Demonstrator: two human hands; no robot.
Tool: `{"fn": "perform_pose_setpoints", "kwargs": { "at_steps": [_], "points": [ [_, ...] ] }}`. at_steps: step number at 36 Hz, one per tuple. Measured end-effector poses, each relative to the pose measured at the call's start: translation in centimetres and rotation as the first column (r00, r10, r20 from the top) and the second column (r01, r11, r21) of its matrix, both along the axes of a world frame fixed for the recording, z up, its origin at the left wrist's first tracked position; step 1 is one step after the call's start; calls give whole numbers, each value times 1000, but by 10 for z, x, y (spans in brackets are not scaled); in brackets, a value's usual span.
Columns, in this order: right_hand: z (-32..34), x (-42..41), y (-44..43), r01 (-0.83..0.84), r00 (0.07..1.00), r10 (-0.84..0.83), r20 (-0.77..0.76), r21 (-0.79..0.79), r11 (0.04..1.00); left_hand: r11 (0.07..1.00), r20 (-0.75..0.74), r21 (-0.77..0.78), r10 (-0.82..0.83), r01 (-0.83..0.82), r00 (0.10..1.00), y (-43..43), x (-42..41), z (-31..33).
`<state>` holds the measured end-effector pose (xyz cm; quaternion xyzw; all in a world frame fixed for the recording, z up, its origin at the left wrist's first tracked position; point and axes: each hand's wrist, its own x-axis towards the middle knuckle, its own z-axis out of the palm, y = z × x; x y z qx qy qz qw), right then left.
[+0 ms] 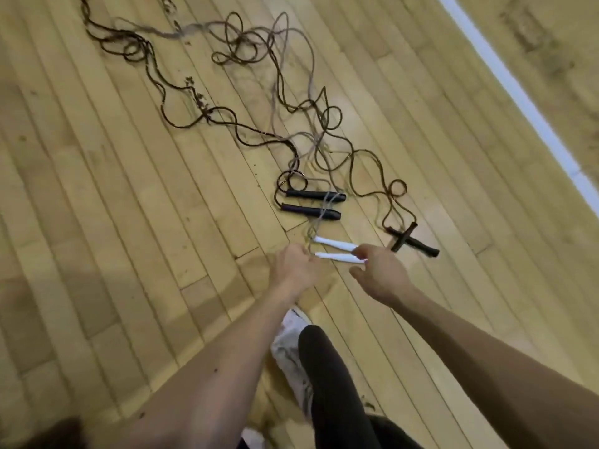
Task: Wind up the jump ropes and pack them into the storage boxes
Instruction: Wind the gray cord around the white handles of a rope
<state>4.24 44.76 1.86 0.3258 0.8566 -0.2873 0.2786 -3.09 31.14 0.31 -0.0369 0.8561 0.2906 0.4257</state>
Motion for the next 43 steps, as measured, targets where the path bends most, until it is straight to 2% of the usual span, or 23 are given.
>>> {"fn": "perform_pose_setpoints", "kwargs": {
  "at_steps": [2,6,9,11,13,16,19,21,24,26,28,32,34,36,39,41,43],
  "points": [
    [-33,-12,-3,-112,993,111,35,51,992,993,16,16,118,-118,993,9,-3,-34],
    [-85,-26,-2,-318,945,298,132,171,933,970,11,124,209,-209,978,20,-10,-87],
    [-101,-28,1,-528,845,471,253,259,809,942,42,216,254,-257,966,25,-13,-116],
    [-111,-28,3,-602,797,534,283,297,741,952,2,232,207,-202,978,28,-11,-133],
    [-120,-25,7,-618,785,554,277,303,725,961,-58,229,171,-154,984,32,-9,-137],
    [-123,-21,9,-639,768,589,252,230,734,976,-144,210,92,-60,985,32,-4,-124],
    [-104,-14,11,-610,788,585,191,111,785,975,-201,214,-14,57,980,31,-3,-92],
    [-80,-12,14,-585,809,572,134,91,806,961,-195,273,6,48,981,32,-7,-60],
    [-19,-19,18,-512,858,513,-6,58,857,866,26,443,245,-231,969,32,-28,12],
    [29,-26,19,-441,892,440,-103,20,897,736,229,530,354,-422,907,30,-45,64],
    [73,-39,17,-392,905,384,-183,-8,920,596,367,603,382,-530,848,29,-64,113],
    [186,-58,7,-342,882,302,-362,-51,938,319,445,780,321,-538,836,23,-95,251],
    [249,-58,0,-364,841,262,-473,-136,922,203,406,856,305,-475,862,11,-102,329],
    [308,-51,-8,-390,814,197,-547,-263,882,135,332,912,309,-387,891,-7,-102,397],
    [394,-31,-26,-461,776,152,-613,-385,800,85,166,974,369,-212,914,-43,-84,493],
    [438,-16,-37,-494,763,147,-629,-420,762,144,-2,987,426,-66,905,-64,-65,542],
    [468,-3,-47,-516,764,147,-629,-457,725,247,-175,967,470,62,865,-79,-45,574]
  ]
}}
